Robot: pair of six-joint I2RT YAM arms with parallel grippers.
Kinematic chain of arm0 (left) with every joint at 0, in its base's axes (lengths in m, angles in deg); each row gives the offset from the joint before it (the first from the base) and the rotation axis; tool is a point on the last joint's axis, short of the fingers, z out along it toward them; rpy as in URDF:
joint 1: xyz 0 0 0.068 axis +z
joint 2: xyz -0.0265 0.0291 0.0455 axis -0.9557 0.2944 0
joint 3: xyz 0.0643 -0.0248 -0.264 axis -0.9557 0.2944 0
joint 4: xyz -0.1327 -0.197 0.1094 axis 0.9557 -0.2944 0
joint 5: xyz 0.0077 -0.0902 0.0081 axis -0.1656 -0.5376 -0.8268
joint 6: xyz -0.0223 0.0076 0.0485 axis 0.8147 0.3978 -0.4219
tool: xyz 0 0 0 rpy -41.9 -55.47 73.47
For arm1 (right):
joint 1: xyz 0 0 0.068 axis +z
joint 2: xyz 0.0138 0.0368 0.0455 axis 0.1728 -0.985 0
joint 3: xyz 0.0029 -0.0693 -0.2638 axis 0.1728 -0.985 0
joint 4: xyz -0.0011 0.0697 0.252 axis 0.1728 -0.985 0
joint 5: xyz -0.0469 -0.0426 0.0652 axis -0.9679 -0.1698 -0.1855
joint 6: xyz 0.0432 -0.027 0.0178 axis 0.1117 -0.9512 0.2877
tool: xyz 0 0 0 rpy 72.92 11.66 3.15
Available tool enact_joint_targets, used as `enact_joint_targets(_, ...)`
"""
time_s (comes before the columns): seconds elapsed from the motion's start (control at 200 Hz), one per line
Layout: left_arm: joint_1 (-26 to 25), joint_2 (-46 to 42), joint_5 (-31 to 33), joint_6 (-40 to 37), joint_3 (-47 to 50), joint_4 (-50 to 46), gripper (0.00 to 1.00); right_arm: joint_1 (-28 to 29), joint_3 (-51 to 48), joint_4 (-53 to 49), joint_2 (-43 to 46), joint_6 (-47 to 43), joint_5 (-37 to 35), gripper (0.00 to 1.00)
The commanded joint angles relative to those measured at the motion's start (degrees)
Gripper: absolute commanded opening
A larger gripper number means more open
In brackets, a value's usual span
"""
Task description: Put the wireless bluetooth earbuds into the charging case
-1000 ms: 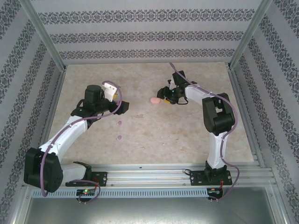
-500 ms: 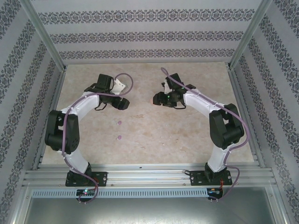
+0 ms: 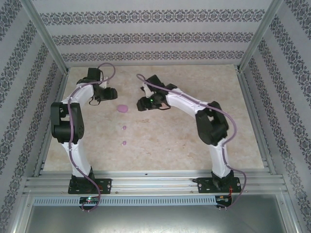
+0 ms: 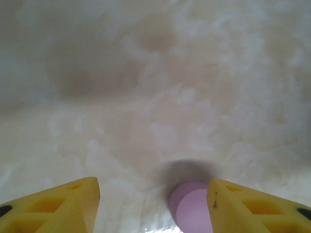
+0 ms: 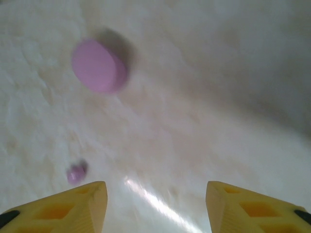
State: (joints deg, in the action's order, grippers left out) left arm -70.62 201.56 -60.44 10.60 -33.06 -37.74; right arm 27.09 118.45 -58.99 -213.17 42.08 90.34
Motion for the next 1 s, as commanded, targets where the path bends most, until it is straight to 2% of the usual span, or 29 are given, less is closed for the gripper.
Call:
enact_joint_targets(0.0, 2.06, -2.44, -1.95, 11.18, 4.18, 0.19, 0.59, 1.86, 13.01, -6.84, -8.93, -4.87, 0.26, 0.58)
enact_joint_targets(0.155, 4.36, -2.96, -6.04, 13.86, 8.25, 4.07, 0.59, 3.07, 32.79, -13.63, -21.13, -5.31, 1.60, 0.61)
enact_joint_targets(0.27, 6.01, -2.20, -10.90, 16.66, 11.02, 8.49, 0.58, 4.19, 41.75, -15.93, -26.38, -8.59, 1.06, 0.65)
enact_joint_targets(0.49, 7.58, -1.50, -13.73, 16.50, 11.85, 9.05, 0.57, 6.44, 43.19, -12.78, -28.78, -13.80, -3.08, 0.72)
enact_joint_targets(0.639, 8.02, -1.71, -15.37, 16.39, 12.53, 9.48, 0.58, 7.21, 47.45, -15.20, -32.06, -16.09, -5.86, 0.74)
enact_joint_targets(0.899, 8.20, -1.36, -17.17, 16.04, 12.75, 9.66, 0.57, 7.81, 48.64, -16.99, -34.68, -18.34, -8.24, 0.73)
enact_joint_targets(0.994, 8.20, -1.28, -17.62, 15.89, 12.65, 9.53, 0.58, 7.84, 48.60, -16.99, -35.14, -18.20, -7.78, 0.70)
